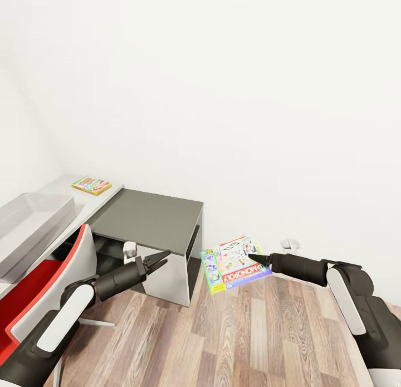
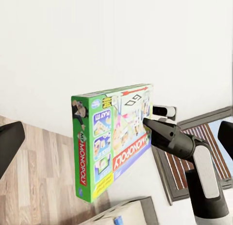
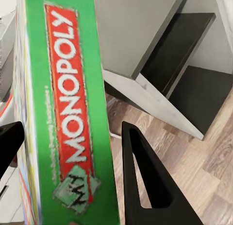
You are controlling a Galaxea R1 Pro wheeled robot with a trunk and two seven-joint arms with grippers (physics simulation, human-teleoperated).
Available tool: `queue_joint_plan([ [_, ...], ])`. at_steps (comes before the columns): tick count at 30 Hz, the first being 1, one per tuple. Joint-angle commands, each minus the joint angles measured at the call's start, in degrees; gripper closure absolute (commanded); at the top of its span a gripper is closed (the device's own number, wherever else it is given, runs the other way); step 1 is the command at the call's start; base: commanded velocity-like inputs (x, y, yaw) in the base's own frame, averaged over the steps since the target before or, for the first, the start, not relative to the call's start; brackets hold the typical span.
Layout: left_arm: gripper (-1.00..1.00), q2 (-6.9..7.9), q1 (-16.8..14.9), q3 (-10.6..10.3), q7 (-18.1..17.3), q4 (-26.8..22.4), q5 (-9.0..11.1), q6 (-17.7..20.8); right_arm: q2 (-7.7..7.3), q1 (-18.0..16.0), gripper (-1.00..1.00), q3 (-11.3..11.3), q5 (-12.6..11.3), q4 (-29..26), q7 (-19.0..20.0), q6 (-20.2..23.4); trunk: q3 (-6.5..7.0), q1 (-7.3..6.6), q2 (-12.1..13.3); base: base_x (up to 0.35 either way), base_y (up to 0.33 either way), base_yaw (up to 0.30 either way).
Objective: Put all the toys in the child's room - the three board games (two on the bed and one on the table), the two jigsaw puzzles on the table, and the tennis ball on the table - inside the toy box on the table in the child's room.
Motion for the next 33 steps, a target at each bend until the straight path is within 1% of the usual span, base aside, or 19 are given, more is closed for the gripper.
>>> queue_joint_plan([
  [1,-1.00,-0.01,-0.1,0.0,0.1,-0.2,0.4,0.3,0.01,-0.4,1.00,-0.1,0.0,0.0,0.2,0.3,-0.11,0.03,-0.1,0.000,0.000,0.000],
  [3,-1.00,-0.05,-0.1,0.1,0.1,-0.5,0.4,0.3,0.01,-0.7,1.00,-0.1,0.0,0.0,0.2,0.3,-0.11,0.03,-0.1,0.000,0.000,0.000],
  [4,-1.00,-0.07,-0.1,0.6,0.1,-0.9,0.4,0.4,0.01,-1.1,1.00,-0.4,-0.4,0.0,0.2,0.3,-0.11,0.03,-0.1,0.000,0.000,0.000],
  [5,-1.00,-0.07,-0.1,0.6,0.1,-0.9,0.4,0.4,0.01,-1.1,1.00,-0.4,-0.4,0.0,0.2,0.3,-0.11,0.03,-0.1,0.000,0.000,0.000],
  [9,-1.00,-0.10,-0.1,2.7,0.1,-1.5,0.4,0.5,0.01,-1.6,1.00,-2.2,-1.7,0.0,1.2,0.4,-0.11,0.03,-0.1,0.000,0.000,0.000],
  [13,-1.00,-0.11,-0.1,3.8,0.2,-2.2,0.4,0.6,0.01,-1.9,1.00,-3.3,-2.2,0.0,1.2,0.3,-0.11,0.03,-0.1,0.000,0.000,0.000],
  [19,-1.00,-0.10,-0.1,4.5,0.2,-3.5,0.4,0.6,0.07,-2.3,1.00,-3.9,-2.8,0.0,-1.3,0.3,-0.11,0.03,-0.1,0.000,0.000,0.000],
  [25,-1.00,0.00,-0.1,5.5,0.2,-5.5,0.4,0.4,0.06,-2.4,1.00,-4.1,-3.5,-0.1,0.0,0.4,-0.11,0.03,-0.1,0.000,0.000,0.000],
  [33,-1.00,0.11,-0.1,5.7,0.1,-6.1,0.4,0.4,0.02,-2.4,1.00,-4.1,-3.7,-0.1,0.6,0.4,-0.11,0.03,-0.1,0.000,0.000,0.000],
])
